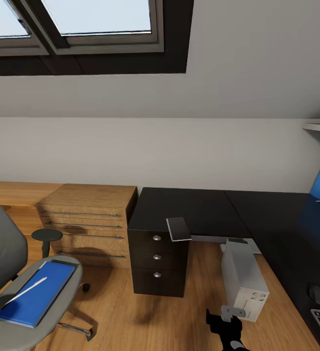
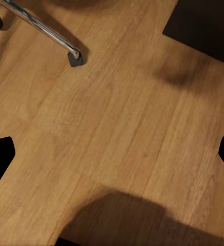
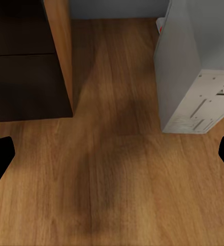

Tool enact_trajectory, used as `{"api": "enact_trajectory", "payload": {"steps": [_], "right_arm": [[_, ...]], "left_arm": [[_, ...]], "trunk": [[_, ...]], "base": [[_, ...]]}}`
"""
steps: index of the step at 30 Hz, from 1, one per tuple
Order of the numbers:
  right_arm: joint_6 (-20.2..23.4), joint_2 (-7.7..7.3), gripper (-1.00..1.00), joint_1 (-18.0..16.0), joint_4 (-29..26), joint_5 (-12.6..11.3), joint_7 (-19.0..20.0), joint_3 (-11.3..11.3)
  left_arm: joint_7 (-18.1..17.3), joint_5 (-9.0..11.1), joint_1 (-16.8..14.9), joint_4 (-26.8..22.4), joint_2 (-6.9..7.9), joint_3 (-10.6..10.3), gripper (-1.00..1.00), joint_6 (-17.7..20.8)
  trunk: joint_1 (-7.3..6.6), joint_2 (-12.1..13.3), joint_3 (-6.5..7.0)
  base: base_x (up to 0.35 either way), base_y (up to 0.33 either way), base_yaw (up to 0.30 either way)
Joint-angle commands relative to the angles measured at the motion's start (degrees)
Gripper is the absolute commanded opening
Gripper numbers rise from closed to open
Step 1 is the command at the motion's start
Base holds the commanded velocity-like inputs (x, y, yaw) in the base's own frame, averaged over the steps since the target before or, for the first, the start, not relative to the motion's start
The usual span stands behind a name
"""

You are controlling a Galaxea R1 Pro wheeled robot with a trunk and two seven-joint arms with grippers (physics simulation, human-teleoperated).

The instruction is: In the bedroom, organize the workspace by keeping the computer under the desk, ensuring the monitor is on the desk, placing the keyboard on the desk next to the monitor, placing the mouse on the desk next to the keyboard, moving the folder from the swivel chair onto the desk next to the mouse, stacking the notebook on top of the folder with the pen on top of the notebook, and positioning the swivel chair next to the desk.

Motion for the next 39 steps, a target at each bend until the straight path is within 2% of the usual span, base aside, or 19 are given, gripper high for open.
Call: {"api": "enact_trajectory", "payload": {"steps": [1, 15, 16, 24, 39], "right_arm": [[-0.33, 0.02, 1.0, -0.05, 0.11, 0.1, -0.01, -0.42], [-0.43, 0.09, 1.0, 0.0, 0.11, 0.1, -0.03, -0.4], [-0.42, 0.48, 1.0, 0.01, 0.11, 0.16, -0.04, -0.4], [-0.42, 0.8, 1.0, 0.06, 0.11, 0.18, -0.03, -0.42], [-0.42, 0.79, 1.0, 0.1, 0.11, 0.18, -0.02, -0.42]], "left_arm": [[-0.16, 0.61, -0.04, 0.05, 0.05, -0.42, 1.0, -0.23], [-0.27, 0.67, -0.03, 0.05, 0.14, -0.34, 1.0, -0.23], [-0.28, 0.65, -0.04, 0.05, 0.04, -0.33, 1.0, -0.23], [-0.29, 0.63, -0.05, 0.05, 0.04, -0.34, 1.0, -0.2], [-0.29, 0.61, -0.02, 0.14, -0.01, -0.34, 1.0, -0.16]], "trunk": [[0.0, -0.04, -0.06], [0.0, -0.04, -0.06], [0.0, -0.04, -0.06], [0.0, -0.04, -0.06], [0.0, -0.04, -0.14]], "base": [[0.0, 0.0, 0.0], [0.0, 0.0, 0.003], [0.0, 0.006, 0.219], [0.0, 0.088, 0.254], [0.0, 0.226, 0.243]]}}
